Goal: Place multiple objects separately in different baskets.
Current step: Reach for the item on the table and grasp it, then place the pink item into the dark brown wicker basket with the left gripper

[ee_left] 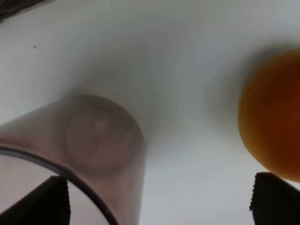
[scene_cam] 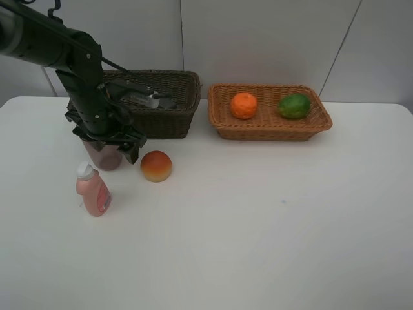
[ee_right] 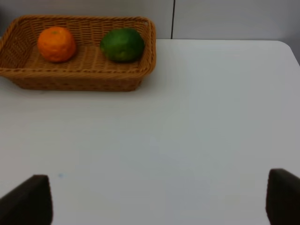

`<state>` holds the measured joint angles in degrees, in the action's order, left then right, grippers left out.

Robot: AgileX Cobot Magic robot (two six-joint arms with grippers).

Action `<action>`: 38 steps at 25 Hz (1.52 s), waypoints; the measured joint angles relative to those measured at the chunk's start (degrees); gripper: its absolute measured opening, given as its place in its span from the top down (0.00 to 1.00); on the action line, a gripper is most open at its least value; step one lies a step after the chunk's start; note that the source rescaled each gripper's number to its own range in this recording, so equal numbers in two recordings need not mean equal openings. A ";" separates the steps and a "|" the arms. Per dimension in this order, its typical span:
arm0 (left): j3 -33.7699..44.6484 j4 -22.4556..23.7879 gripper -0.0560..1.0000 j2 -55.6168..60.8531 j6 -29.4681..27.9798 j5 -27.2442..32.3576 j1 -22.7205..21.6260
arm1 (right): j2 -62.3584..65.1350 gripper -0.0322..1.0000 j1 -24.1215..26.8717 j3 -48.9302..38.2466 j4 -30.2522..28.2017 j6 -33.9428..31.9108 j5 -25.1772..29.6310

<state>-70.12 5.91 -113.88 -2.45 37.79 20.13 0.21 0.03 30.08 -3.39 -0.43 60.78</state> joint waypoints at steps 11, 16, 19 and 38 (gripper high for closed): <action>0.00 0.00 0.03 0.00 0.00 -1.04 0.00 | 0.00 0.00 0.00 0.00 0.00 0.00 0.00; 0.00 0.00 0.55 0.00 -0.06 -1.05 0.00 | 0.00 0.00 0.00 0.00 0.00 0.00 0.00; 0.00 0.18 0.93 0.00 -0.06 -1.13 0.00 | 0.00 0.00 0.00 0.00 0.00 0.00 0.00; 0.00 0.61 0.95 0.00 -0.06 -1.08 0.39 | 0.00 0.00 0.00 0.00 0.00 0.00 0.00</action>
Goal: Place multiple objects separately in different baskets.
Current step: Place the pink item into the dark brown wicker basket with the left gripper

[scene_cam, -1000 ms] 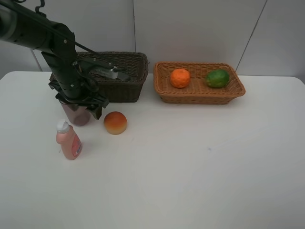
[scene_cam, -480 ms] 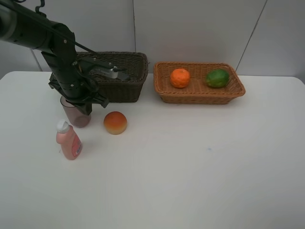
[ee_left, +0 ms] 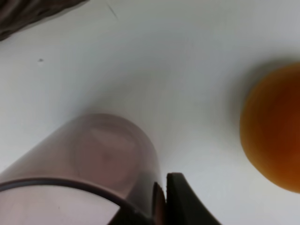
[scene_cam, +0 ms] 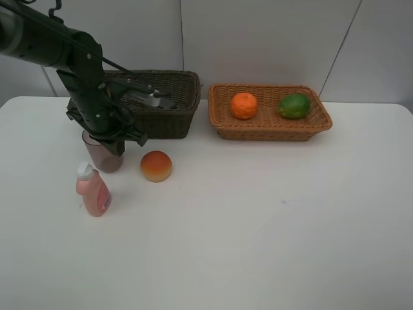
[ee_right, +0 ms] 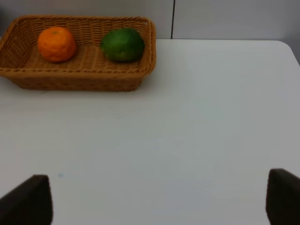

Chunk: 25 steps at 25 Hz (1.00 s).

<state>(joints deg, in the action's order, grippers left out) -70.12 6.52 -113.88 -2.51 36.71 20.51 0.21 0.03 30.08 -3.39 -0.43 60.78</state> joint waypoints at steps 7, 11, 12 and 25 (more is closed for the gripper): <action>0.00 0.05 0.95 1.95 0.00 1.70 1.64 | 0.00 0.00 0.00 0.00 0.00 0.00 0.00; 0.00 -0.01 0.95 5.25 0.00 3.21 1.70 | 0.00 0.00 0.00 0.00 0.00 0.00 0.00; 0.00 -0.01 0.95 6.16 0.00 3.70 1.70 | 0.00 0.00 0.00 0.00 0.00 0.00 0.00; 0.00 -0.68 0.95 18.73 0.16 14.20 3.34 | 0.00 0.00 0.00 0.00 0.00 0.00 0.00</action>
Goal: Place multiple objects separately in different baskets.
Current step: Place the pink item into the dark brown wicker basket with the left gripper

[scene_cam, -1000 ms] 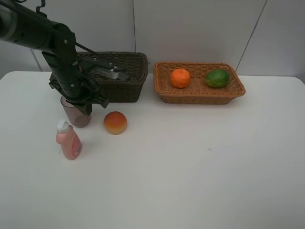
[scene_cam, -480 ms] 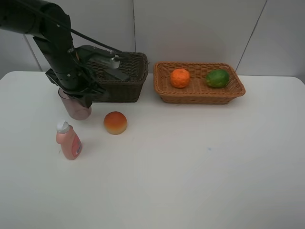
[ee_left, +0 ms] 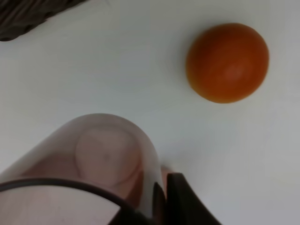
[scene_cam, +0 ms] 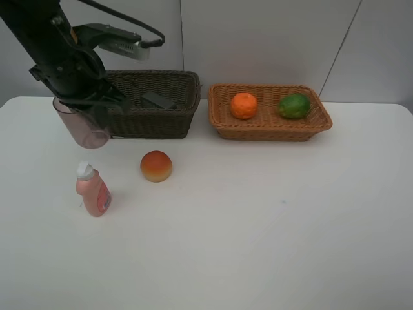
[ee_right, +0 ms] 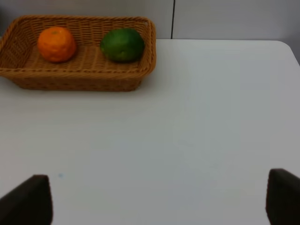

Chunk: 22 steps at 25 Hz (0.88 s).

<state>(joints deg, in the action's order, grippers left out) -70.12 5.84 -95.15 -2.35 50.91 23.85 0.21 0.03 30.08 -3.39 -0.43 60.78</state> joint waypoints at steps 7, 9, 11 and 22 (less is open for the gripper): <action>-1.82 0.06 0.95 1.54 0.00 0.55 0.28 | 0.00 0.00 0.00 0.00 0.00 0.00 0.00; -4.04 0.06 0.95 1.54 0.00 0.67 0.28 | 0.00 0.00 0.00 0.00 0.00 0.00 0.00; -6.92 0.99 0.95 1.54 0.00 0.55 0.06 | 0.00 0.00 0.00 0.00 0.00 0.00 0.00; -23.85 4.56 0.95 -7.46 0.20 -4.39 -5.84 | 0.00 0.00 0.00 0.00 0.00 0.00 0.00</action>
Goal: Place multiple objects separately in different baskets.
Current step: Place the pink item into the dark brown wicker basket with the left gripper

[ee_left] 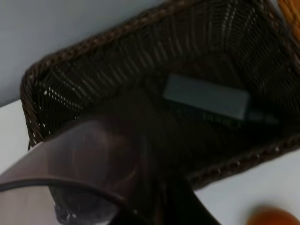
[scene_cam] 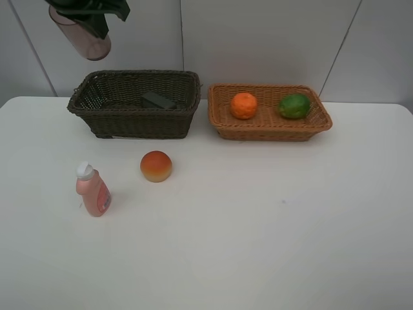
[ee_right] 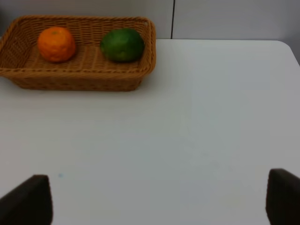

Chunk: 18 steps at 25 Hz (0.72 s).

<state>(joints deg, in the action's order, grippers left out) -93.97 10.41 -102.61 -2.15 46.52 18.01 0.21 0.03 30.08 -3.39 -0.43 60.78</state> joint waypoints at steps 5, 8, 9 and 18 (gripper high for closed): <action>-3.00 1.25 0.95 -7.78 0.21 -4.12 -2.06 | 0.00 0.00 0.00 0.00 0.00 0.00 0.00; -3.09 1.26 0.95 -11.54 0.21 -6.69 -2.81 | 0.00 0.00 0.00 0.00 0.00 0.00 0.00; -3.09 0.96 0.95 -12.76 0.21 -7.74 -3.02 | 0.00 0.00 0.00 0.00 0.00 0.00 0.00; -3.44 -0.32 0.95 -20.39 0.21 -10.47 -3.10 | 0.00 0.00 0.00 0.00 0.00 -0.05 0.00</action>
<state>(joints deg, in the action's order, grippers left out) -97.41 10.08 -123.00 -1.94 36.05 14.90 0.21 0.03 30.08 -3.39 -0.48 60.78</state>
